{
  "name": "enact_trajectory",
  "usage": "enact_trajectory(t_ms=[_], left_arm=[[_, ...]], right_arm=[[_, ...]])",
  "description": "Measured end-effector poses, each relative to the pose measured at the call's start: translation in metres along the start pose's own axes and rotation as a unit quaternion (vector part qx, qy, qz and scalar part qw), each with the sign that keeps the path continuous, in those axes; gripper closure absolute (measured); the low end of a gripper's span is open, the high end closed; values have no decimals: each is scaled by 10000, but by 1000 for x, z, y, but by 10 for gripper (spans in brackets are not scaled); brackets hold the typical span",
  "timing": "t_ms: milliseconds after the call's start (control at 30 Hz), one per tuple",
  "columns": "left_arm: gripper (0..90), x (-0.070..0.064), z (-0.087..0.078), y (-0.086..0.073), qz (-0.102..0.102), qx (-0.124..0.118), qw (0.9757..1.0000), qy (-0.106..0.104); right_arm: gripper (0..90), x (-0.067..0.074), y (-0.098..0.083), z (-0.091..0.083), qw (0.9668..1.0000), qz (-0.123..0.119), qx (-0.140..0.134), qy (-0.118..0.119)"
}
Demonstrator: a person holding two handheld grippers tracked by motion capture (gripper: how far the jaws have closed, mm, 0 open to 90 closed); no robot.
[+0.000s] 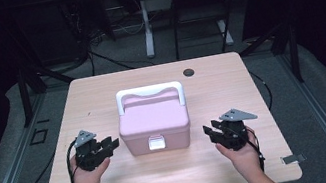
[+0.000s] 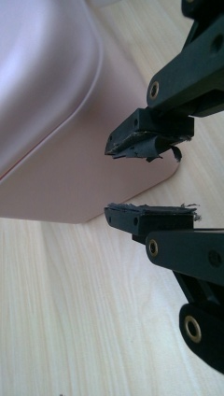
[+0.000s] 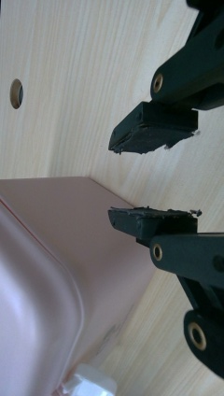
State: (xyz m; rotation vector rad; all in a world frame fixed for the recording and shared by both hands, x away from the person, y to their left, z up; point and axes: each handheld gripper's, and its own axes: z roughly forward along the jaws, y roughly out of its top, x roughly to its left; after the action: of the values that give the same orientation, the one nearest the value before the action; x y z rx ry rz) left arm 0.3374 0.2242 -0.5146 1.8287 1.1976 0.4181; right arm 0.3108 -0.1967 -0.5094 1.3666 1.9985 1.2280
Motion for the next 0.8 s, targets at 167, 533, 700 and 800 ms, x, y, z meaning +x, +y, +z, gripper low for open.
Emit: enact_trajectory(t_ms=[167,533,700,800], left_arm=[[653,1,6,4,-115,41,9999,-15],[727,2,20,-5,101,16,9999,58],[744,-1,23,-7,199,-49,9998,-46],[763,-4,26,-8,235,-44,9997,-21]], right_arm=[[635,0,3,6,10000,66,-42,37],[642,0,6,26,9999,6,-77,126],[637,3,-1,36,9998,-195,15,-5],[650,4,-2,41,9998,-197,31,-29]])
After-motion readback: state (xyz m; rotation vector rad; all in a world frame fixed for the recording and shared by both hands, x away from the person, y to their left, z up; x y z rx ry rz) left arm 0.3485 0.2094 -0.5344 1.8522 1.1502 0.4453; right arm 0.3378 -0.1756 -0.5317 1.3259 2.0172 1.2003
